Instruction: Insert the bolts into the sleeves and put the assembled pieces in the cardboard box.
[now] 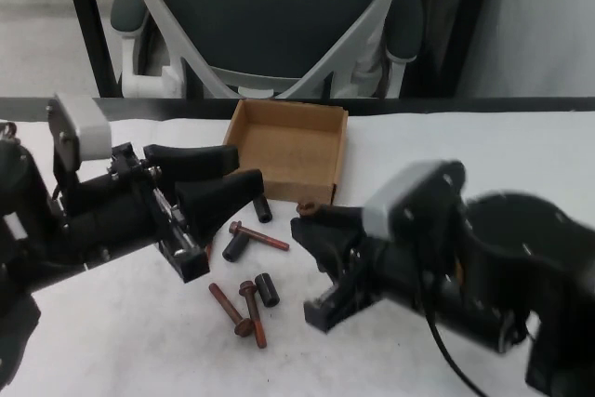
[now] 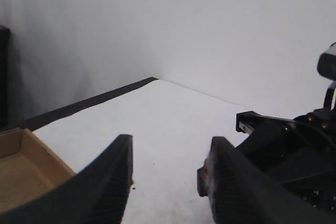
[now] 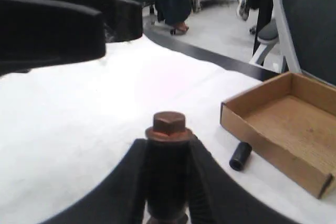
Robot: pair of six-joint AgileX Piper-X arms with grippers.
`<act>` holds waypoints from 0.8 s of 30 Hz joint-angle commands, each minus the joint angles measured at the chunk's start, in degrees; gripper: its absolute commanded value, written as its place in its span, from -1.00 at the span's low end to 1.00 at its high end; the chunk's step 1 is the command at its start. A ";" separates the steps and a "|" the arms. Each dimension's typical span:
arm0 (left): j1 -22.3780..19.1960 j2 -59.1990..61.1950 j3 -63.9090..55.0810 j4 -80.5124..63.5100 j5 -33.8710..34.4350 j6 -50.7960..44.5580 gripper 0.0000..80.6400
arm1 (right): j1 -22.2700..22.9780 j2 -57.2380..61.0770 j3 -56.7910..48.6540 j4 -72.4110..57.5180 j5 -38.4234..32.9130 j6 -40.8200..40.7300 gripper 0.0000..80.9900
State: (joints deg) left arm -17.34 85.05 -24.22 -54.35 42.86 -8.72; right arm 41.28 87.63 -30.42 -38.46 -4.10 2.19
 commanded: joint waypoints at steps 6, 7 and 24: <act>0.10 -0.14 -2.61 7.69 -1.59 0.20 0.08 | -6.55 -0.54 -13.37 22.48 -4.89 -0.45 -0.99; 0.10 -0.14 -2.88 8.74 -1.64 0.20 0.08 | -7.43 -0.30 -15.08 24.74 -5.56 -0.88 -0.99; 0.10 -0.09 -11.33 34.82 -8.13 -0.44 0.08 | -12.93 12.87 -41.56 49.62 -10.40 -3.85 -0.99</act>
State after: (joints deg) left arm -17.34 85.05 -32.91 -25.80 38.29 -8.66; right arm 28.64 97.77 -67.23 7.93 -13.65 0.00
